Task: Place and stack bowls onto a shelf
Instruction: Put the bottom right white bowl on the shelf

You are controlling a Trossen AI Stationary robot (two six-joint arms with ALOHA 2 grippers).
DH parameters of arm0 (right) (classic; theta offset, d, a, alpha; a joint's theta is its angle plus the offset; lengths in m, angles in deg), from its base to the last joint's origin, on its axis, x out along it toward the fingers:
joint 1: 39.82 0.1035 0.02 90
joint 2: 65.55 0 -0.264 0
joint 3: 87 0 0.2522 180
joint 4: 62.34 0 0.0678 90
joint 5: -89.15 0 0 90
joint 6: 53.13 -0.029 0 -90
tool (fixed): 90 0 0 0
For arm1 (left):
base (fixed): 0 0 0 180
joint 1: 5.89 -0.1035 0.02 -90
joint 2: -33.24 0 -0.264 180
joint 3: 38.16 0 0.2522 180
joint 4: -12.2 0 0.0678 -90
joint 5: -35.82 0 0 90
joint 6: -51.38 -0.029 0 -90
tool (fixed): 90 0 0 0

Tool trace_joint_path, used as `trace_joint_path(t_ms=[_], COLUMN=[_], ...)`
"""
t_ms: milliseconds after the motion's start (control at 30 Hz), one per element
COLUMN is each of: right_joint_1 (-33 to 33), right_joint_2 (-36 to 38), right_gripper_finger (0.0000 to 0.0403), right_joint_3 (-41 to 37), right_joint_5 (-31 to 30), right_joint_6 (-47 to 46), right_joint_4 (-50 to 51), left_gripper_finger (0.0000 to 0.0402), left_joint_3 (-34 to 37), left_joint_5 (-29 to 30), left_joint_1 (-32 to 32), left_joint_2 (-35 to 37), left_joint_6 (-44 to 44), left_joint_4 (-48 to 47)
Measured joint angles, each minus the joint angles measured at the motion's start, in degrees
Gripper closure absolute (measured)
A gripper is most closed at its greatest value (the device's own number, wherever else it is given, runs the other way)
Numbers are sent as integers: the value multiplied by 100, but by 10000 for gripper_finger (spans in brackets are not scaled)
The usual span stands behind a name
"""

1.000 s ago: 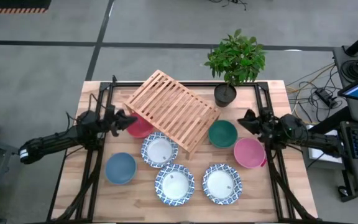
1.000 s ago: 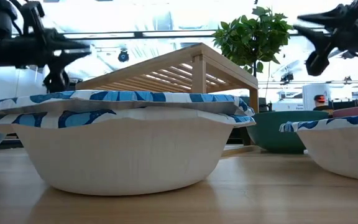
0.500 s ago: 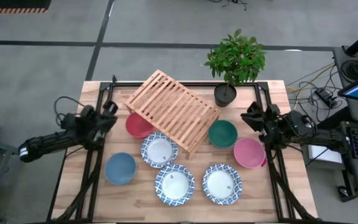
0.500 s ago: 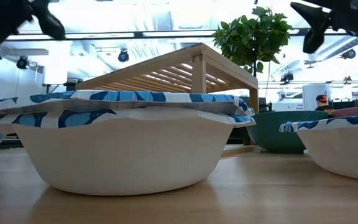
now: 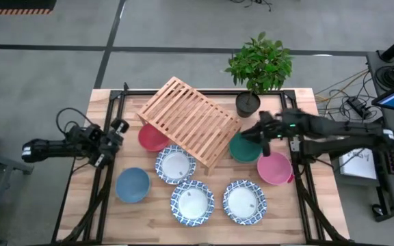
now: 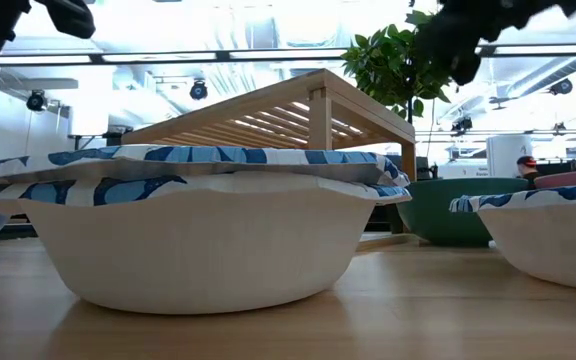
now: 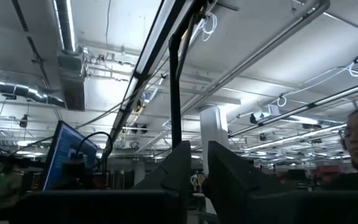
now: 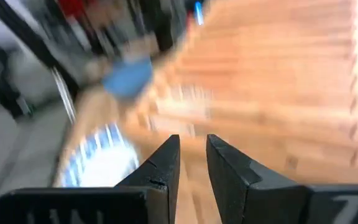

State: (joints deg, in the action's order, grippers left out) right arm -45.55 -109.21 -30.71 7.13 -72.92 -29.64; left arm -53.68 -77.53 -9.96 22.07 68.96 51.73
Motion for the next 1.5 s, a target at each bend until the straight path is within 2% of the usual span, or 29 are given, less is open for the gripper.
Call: trace_joint_path(t_ms=[100,233,433,600,867,1167,1300,1500], right_joint_1=[374,1011,1916,2479,2997,3200,3247,3301], right_joint_2=[-508,-1162,-2107,-2835,-3771,-4691,-5129,-5571], right_gripper_finger=[335,335,335,335,335,333,310,248], right_joint_3=[792,1743,2819,3388,3682,3695,3695,3693], right_joint_5=[0,-41,-185,-199,-148,665,1151,1789], right_joint_6=[-238,-814,-1923,-2449,-2620,-2747,-2787,-2843], right_joint_4=[1224,2325,3104,3476,3532,3523,3511,3444], left_gripper_finger=[363,363,363,363,363,363,363,363], left_joint_3=[0,0,3,-37,-39,-39,-39,-39], left_joint_5=[31,31,52,346,348,348,348,346], left_joint_1=[17,18,19,19,19,19,19,17], left_joint_2=[-119,-312,-752,-1025,-1102,-1111,-1128,-1180], left_joint_6=[15,94,138,289,415,325,199,197], left_joint_4=[-32,-150,-419,-335,-295,-322,-330,-330])
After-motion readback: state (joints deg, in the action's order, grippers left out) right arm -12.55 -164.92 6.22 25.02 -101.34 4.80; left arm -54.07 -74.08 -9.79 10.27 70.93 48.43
